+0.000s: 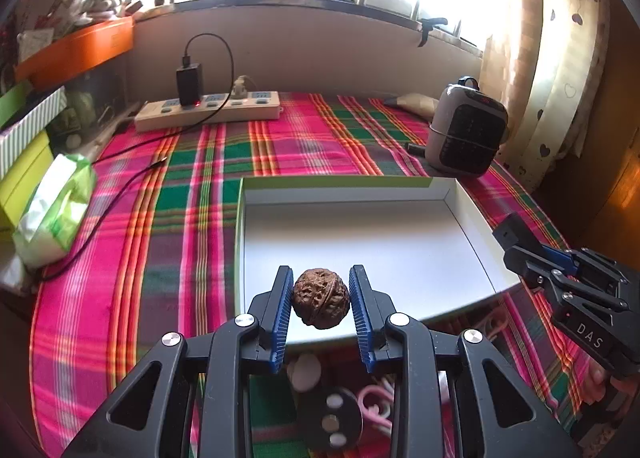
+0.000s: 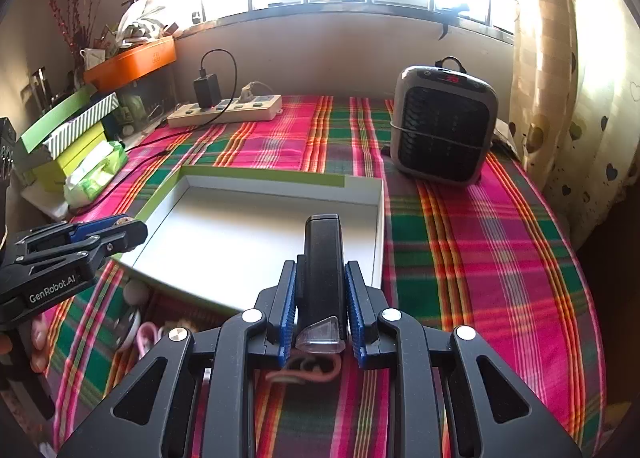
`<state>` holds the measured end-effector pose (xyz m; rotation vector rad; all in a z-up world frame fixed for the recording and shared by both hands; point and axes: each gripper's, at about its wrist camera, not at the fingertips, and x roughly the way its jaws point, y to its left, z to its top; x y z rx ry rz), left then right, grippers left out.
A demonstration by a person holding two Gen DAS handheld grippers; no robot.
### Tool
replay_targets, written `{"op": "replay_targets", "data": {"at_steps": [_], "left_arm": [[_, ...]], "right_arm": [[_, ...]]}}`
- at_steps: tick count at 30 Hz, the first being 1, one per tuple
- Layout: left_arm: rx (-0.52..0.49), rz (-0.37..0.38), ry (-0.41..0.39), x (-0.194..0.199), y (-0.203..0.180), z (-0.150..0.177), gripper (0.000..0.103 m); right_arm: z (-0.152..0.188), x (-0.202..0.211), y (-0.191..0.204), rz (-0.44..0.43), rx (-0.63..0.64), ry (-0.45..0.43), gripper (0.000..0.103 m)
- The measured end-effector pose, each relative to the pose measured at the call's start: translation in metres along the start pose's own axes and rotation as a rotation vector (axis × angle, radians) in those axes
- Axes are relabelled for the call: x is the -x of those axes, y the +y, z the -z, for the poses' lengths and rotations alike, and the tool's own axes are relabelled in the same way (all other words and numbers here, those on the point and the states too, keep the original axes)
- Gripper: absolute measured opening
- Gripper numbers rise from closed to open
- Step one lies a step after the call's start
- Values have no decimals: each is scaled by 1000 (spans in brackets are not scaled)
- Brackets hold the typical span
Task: Organize objects
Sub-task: 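Lift the walnut and flashlight over the box with both grippers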
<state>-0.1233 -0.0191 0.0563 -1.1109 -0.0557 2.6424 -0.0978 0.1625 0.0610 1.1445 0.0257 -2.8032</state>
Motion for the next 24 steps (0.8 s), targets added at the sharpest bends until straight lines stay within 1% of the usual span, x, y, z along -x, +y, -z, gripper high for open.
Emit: {"op": "replay_targets", "data": {"at_steps": [6, 11, 17, 24], "left_arm": [[-23, -8, 16, -18, 1, -12, 27], [-23, -16, 33, -33, 4, -18, 27], [-22, -18, 55, -51, 7, -26, 27], [-47, -28, 77, -68, 8, -34, 27]], "right_arm": [[-10, -23, -3, -6, -3, 36, 25], [-15, -41, -4, 1, -1, 63, 25], [-25, -57, -10, 10, -9, 84, 25], [-32, -75, -12, 23, -1, 109, 25]]}}
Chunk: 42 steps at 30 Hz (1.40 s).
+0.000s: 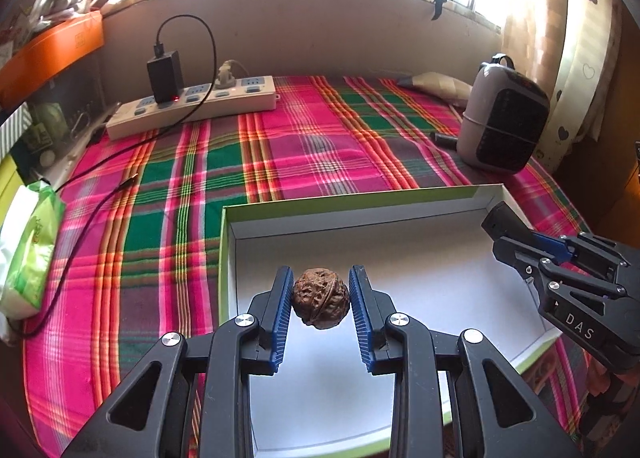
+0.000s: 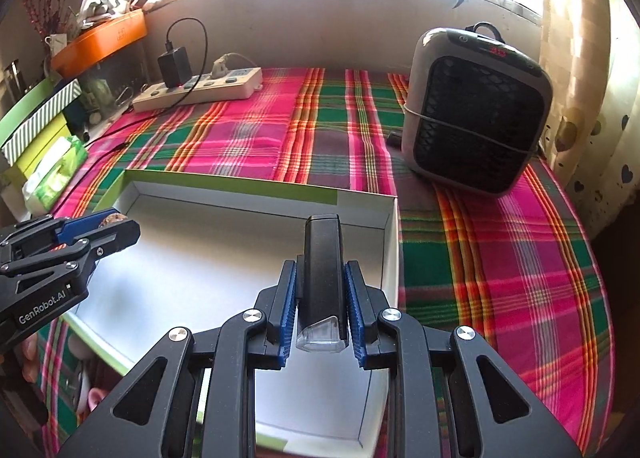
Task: Organize objects
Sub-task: 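Lift the walnut and flashlight over the box with both grippers, then lower and release the walnut and flashlight into the box with both grippers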
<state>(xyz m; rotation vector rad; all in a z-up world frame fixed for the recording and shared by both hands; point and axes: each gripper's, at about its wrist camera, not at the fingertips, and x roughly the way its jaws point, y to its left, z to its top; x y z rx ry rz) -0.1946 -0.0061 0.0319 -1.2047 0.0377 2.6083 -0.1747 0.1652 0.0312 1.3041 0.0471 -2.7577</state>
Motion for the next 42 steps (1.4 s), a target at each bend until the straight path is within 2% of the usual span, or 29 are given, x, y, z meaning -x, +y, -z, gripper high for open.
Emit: {"op": "replay_targets", "data": {"at_steps": [16, 42], "left_arm": [[-8, -5, 36, -18, 3, -3, 27], [-22, -12, 36, -19, 1, -2, 27]], "right_arm": [[-2, -15, -1, 16, 16, 17, 25], [-1, -20, 5, 14, 28, 21, 25]]}}
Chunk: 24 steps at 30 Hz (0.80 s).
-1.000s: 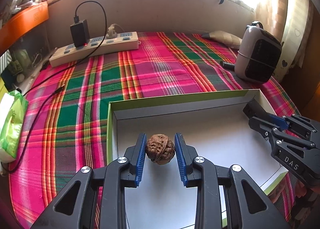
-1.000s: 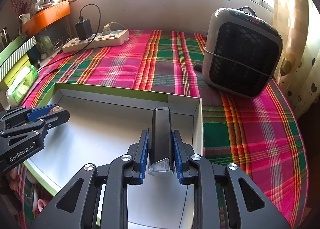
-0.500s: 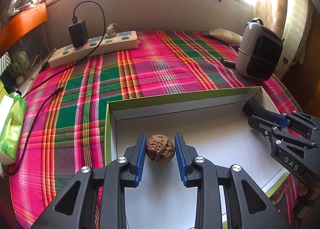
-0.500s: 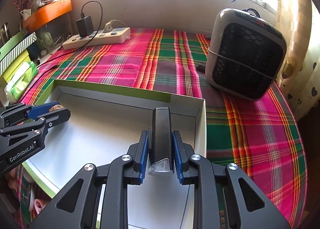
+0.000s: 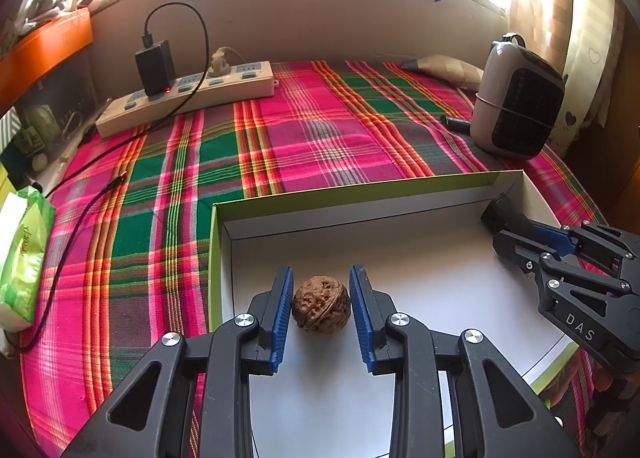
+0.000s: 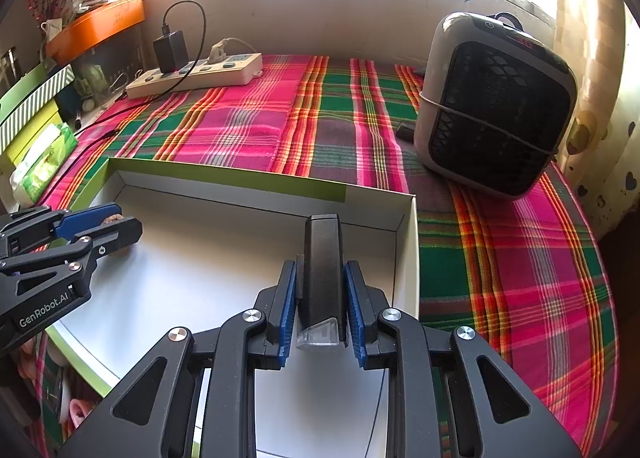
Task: Organize objects
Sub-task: 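Lower and release the walnut and flashlight into the box with both grippers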
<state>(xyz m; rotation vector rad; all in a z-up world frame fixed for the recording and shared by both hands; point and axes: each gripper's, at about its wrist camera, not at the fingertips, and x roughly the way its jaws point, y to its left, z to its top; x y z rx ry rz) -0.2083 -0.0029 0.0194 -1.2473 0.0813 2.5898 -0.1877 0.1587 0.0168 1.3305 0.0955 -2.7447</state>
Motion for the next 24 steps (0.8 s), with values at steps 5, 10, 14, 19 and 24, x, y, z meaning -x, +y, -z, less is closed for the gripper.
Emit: {"op": "replay_targets", "data": {"at_steps": [5, 10, 14, 19, 24], "left_arm": [[0, -1, 0, 0, -1, 0, 29], [1, -1, -1, 0, 0, 0, 33], [10, 1, -3, 2, 2, 1, 34], [14, -7, -11, 6, 2, 2, 36], [11, -16, -18, 11, 2, 4, 37]], "right_arm": [[0, 0, 1, -3, -5, 1, 25], [0, 0, -1, -6, -12, 0, 25], [0, 3, -2, -9, -18, -9, 30], [1, 8, -3, -15, -34, -26, 42], [2, 11, -3, -14, -47, -26, 42]]}}
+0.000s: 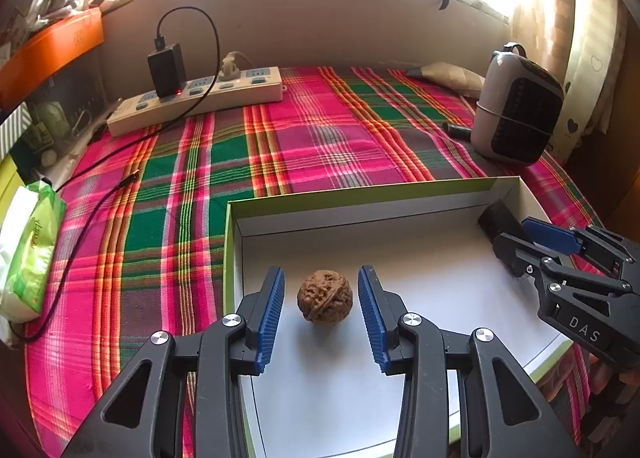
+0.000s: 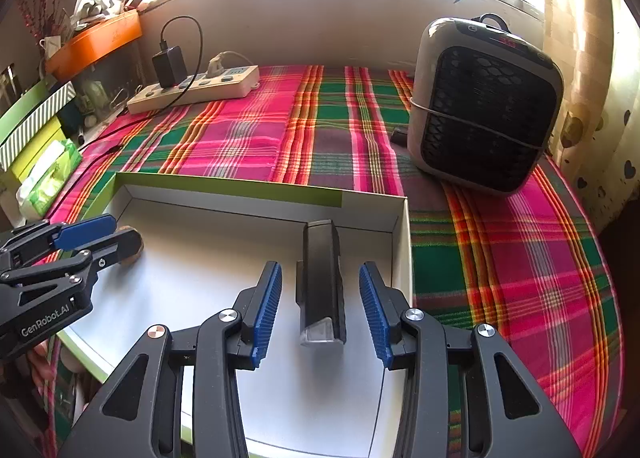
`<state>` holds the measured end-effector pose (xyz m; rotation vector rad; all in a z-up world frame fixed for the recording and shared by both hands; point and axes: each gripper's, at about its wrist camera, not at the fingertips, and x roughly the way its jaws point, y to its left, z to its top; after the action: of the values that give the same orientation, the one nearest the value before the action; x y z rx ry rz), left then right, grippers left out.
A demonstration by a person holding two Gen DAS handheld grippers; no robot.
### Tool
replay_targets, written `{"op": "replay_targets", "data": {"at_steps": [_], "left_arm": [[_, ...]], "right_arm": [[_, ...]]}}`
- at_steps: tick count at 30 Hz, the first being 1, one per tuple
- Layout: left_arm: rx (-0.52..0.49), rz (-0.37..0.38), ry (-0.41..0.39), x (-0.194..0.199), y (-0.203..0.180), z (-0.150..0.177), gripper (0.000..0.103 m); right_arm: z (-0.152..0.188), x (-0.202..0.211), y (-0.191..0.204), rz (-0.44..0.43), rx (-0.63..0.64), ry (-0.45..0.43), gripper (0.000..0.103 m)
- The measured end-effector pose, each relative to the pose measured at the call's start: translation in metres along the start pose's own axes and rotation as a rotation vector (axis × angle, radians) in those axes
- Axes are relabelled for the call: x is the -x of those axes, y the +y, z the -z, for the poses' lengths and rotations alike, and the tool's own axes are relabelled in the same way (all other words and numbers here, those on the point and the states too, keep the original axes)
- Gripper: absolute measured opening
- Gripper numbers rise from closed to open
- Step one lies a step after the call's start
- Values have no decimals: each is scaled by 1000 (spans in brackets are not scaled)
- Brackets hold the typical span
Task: Organize objects
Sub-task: 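Lower and release the walnut and flashlight into the box with both grippers, then withdraw both grippers from the box back toward the remaining items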
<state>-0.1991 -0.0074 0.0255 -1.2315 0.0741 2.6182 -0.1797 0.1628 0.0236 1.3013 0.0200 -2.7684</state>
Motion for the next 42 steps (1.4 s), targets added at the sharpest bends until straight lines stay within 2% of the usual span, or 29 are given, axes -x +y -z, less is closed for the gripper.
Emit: {"op": "replay_targets", "data": {"at_steps": [23, 42], "left_arm": [[31, -14, -63, 46, -1, 22, 37], [97, 19, -106, 90, 8, 69, 37]], "right_arm": [[19, 45, 2, 7, -14, -72, 43], [59, 87, 7, -4, -22, -132, 44]]}}
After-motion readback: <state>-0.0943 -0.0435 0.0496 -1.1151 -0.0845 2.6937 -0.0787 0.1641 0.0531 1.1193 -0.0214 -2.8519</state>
